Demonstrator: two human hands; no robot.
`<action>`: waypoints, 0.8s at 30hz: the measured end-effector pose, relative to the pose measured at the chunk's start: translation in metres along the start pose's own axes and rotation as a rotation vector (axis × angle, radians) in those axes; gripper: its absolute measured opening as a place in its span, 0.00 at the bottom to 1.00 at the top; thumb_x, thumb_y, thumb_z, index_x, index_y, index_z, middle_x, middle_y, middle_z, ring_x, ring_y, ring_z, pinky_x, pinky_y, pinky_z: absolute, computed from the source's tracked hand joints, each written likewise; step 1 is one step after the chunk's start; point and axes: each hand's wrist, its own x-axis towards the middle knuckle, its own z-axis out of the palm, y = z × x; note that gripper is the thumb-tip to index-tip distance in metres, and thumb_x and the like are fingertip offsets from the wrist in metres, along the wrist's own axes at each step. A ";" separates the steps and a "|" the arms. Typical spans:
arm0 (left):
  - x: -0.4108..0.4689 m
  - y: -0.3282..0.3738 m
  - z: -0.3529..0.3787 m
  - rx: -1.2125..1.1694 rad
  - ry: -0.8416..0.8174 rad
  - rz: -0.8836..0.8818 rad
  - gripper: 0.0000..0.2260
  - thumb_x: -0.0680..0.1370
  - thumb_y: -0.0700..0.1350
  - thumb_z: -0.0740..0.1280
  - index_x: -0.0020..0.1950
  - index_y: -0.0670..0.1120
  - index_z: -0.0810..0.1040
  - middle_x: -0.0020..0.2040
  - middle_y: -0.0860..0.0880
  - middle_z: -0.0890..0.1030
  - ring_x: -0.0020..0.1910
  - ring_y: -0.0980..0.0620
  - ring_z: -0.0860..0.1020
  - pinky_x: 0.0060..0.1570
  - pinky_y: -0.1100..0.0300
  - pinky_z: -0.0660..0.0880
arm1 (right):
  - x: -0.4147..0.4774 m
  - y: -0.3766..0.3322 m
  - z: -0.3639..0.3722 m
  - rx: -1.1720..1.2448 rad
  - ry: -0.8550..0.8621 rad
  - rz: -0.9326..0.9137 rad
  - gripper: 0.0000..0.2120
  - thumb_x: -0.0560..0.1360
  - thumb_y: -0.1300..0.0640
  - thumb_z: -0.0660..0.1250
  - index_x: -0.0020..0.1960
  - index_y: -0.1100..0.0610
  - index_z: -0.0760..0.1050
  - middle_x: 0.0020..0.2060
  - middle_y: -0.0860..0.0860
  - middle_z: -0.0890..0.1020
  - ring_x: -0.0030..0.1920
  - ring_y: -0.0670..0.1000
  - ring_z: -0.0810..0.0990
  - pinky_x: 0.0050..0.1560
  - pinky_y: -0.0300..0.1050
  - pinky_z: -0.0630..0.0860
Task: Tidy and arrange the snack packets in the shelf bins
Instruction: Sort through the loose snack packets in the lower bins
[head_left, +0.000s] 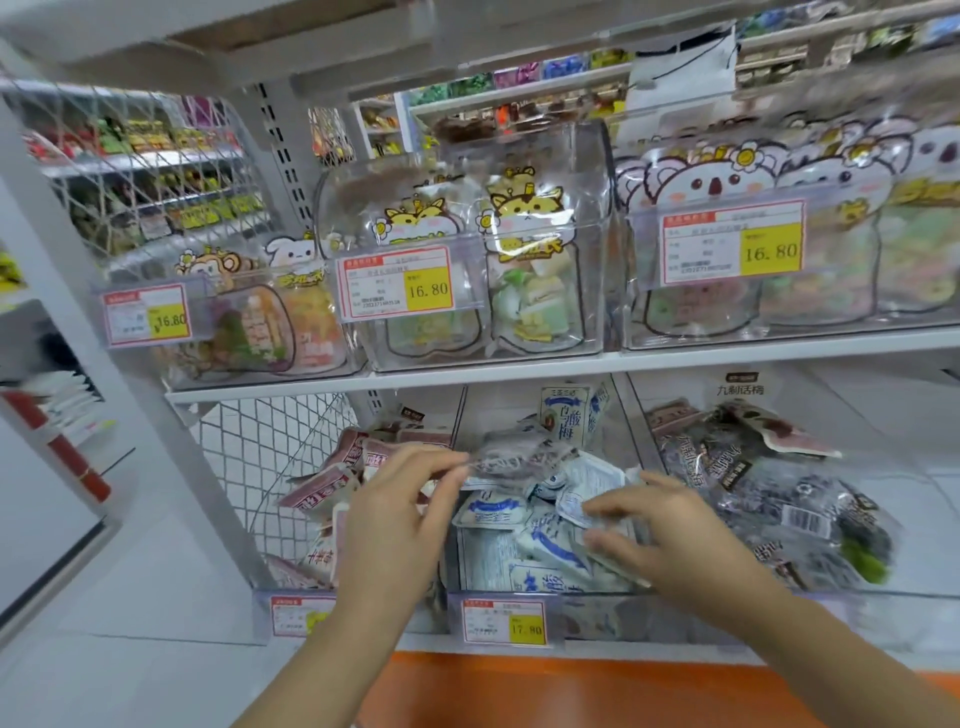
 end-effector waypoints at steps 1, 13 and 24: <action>0.000 0.005 0.005 -0.009 -0.007 0.020 0.04 0.76 0.44 0.68 0.48 0.51 0.82 0.46 0.64 0.78 0.47 0.70 0.75 0.44 0.78 0.68 | -0.004 0.002 -0.007 0.086 0.078 0.047 0.08 0.72 0.46 0.69 0.50 0.44 0.78 0.48 0.38 0.81 0.50 0.36 0.77 0.66 0.42 0.69; 0.020 0.092 0.113 -0.182 -0.343 0.254 0.12 0.78 0.49 0.64 0.54 0.46 0.82 0.50 0.53 0.81 0.49 0.63 0.75 0.51 0.78 0.67 | -0.070 0.046 -0.082 0.257 0.474 0.127 0.18 0.69 0.63 0.74 0.45 0.39 0.78 0.42 0.27 0.80 0.47 0.30 0.78 0.45 0.22 0.71; 0.087 0.088 0.205 0.281 -0.618 -0.002 0.10 0.79 0.48 0.63 0.57 0.48 0.79 0.55 0.48 0.80 0.52 0.47 0.78 0.50 0.58 0.74 | -0.081 0.107 -0.100 -0.057 0.237 0.221 0.14 0.76 0.56 0.67 0.61 0.49 0.78 0.62 0.41 0.76 0.63 0.41 0.73 0.63 0.31 0.65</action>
